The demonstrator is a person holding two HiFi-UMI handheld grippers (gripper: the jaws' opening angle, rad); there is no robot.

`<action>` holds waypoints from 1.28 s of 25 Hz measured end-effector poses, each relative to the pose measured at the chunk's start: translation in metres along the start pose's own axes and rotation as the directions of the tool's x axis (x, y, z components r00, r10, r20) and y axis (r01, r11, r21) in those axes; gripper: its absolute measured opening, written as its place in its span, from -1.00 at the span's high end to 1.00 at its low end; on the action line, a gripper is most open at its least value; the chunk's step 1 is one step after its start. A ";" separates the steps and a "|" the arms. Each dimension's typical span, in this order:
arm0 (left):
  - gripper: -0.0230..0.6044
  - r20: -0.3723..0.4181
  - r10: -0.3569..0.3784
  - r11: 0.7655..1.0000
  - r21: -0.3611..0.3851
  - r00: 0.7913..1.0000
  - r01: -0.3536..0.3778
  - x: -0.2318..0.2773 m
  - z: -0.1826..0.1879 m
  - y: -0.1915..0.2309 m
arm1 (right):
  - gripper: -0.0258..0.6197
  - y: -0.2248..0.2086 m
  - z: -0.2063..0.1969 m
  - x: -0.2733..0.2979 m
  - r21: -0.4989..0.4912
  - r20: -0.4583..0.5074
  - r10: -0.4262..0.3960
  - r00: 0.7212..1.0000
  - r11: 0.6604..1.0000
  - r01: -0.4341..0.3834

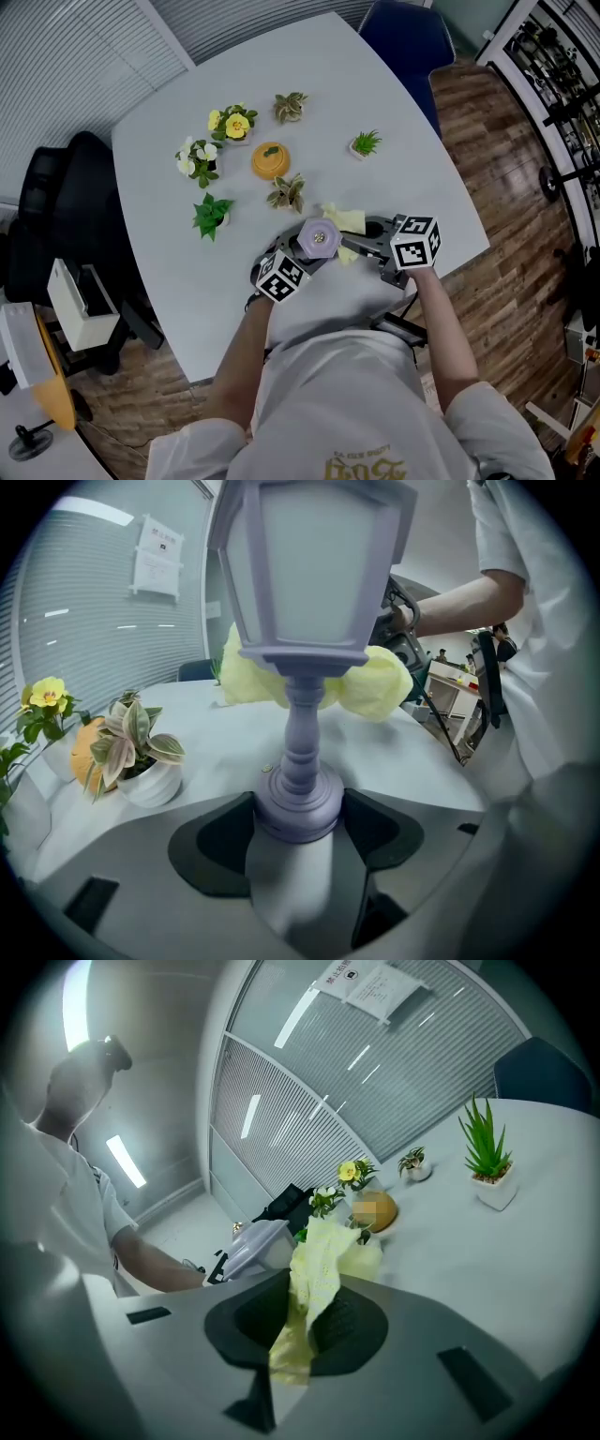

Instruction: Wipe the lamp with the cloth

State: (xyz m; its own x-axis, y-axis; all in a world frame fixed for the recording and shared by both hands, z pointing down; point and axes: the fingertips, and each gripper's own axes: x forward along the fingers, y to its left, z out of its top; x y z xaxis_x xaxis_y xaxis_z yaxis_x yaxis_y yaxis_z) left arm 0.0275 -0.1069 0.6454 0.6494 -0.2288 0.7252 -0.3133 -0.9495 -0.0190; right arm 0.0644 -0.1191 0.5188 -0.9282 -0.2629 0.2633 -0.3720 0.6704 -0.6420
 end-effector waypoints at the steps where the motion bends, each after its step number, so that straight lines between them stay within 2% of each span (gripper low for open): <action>1: -0.05 -0.001 0.009 1.000 -0.009 1.000 -0.009 0.000 0.000 0.000 | 0.76 0.003 -0.001 -0.002 0.001 0.007 -0.004 1.000 1.000 0.004; 8: -0.05 -0.021 0.075 0.992 -0.099 0.997 -0.077 -0.001 -0.001 0.002 | 0.76 0.018 0.002 -0.011 0.029 0.083 -0.022 0.996 0.999 0.020; 15: -0.05 -0.037 0.141 0.973 -0.179 0.989 -0.146 -0.004 -0.003 0.004 | 0.76 0.033 0.004 -0.009 -0.003 0.118 -0.039 0.992 0.999 0.039; 23: -0.05 -0.031 0.161 0.969 -0.186 0.987 -0.163 -0.005 -0.002 0.003 | 0.76 0.029 0.005 -0.006 0.008 0.156 -0.075 0.985 0.997 0.075; 32: -0.05 -0.032 0.157 0.969 -0.187 0.987 -0.160 -0.005 -0.003 0.002 | 0.76 0.016 -0.007 0.006 0.001 0.088 -0.140 0.986 0.990 0.141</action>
State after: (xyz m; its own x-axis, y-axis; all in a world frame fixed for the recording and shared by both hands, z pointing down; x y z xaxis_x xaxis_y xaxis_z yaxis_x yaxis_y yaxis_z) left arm 0.0211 -0.1068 0.6438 0.5699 -0.3682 0.7346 -0.5374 -0.8433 -0.0058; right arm 0.0531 -0.1045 0.5149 -0.8639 -0.4143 0.2865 -0.4990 0.6258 -0.5994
